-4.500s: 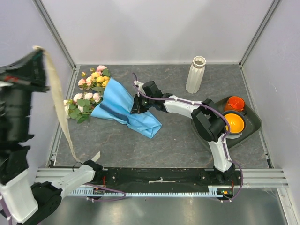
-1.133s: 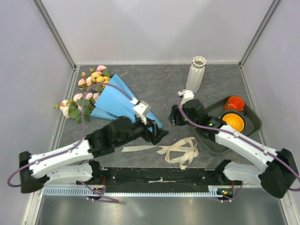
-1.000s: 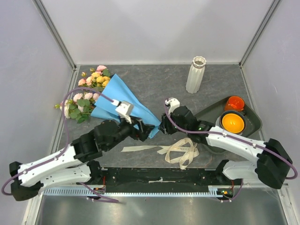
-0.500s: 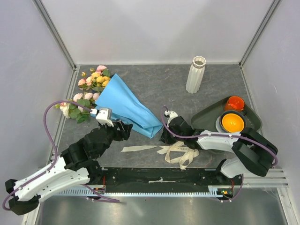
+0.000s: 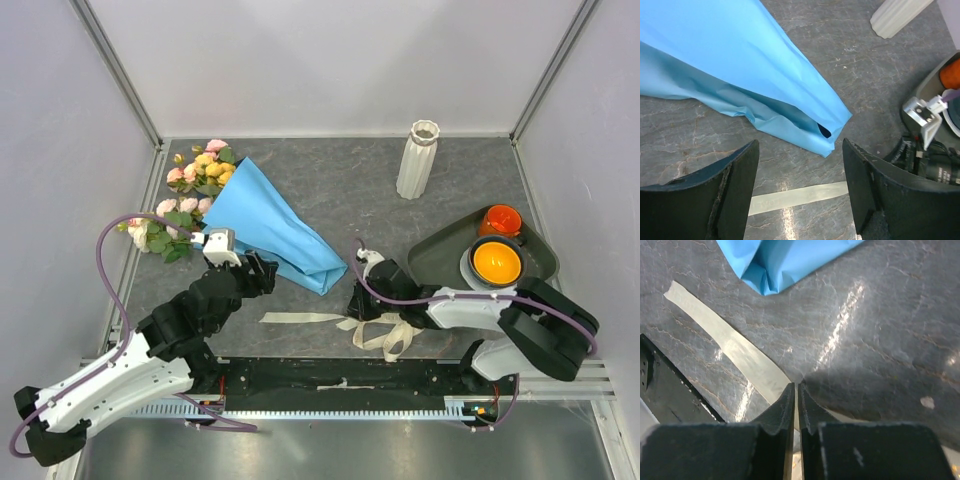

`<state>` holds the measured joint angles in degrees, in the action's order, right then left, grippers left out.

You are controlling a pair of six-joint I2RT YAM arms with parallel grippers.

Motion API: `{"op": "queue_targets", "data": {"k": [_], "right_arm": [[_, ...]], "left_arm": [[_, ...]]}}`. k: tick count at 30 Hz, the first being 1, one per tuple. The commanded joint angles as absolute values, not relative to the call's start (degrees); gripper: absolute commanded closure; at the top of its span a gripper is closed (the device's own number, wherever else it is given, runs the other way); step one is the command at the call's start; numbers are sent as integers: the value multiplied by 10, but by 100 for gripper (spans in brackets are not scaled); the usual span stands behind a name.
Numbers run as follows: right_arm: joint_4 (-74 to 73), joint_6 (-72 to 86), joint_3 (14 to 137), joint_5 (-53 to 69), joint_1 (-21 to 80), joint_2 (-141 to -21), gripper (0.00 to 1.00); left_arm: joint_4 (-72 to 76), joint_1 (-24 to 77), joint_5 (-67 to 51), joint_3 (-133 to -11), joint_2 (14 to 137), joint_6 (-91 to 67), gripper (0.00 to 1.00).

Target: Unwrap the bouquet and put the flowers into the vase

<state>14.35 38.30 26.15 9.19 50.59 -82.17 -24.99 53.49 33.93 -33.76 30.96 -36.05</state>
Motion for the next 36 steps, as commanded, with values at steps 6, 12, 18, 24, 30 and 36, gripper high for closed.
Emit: {"op": "queue_targets", "data": {"k": [6, 12, 18, 24, 30, 36], "right_arm": [[-43, 406, 250, -62, 508, -688, 87], [-89, 393, 262, -80, 503, -667, 86], [-28, 269, 337, -20, 505, -690, 74], [124, 265, 444, 60, 558, -832, 59], [191, 296, 547, 95, 610, -944, 59], [145, 280, 624, 10, 601, -1016, 58]], "left_arm": [[-233, 512, 334, -319, 301, -405, 26], [-237, 497, 327, -324, 301, -400, 26], [-233, 488, 337, -312, 289, -411, 26], [-219, 488, 312, -328, 259, -381, 14], [-264, 488, 331, -348, 186, -371, 14], [-291, 488, 337, -348, 144, -371, 14]]}}
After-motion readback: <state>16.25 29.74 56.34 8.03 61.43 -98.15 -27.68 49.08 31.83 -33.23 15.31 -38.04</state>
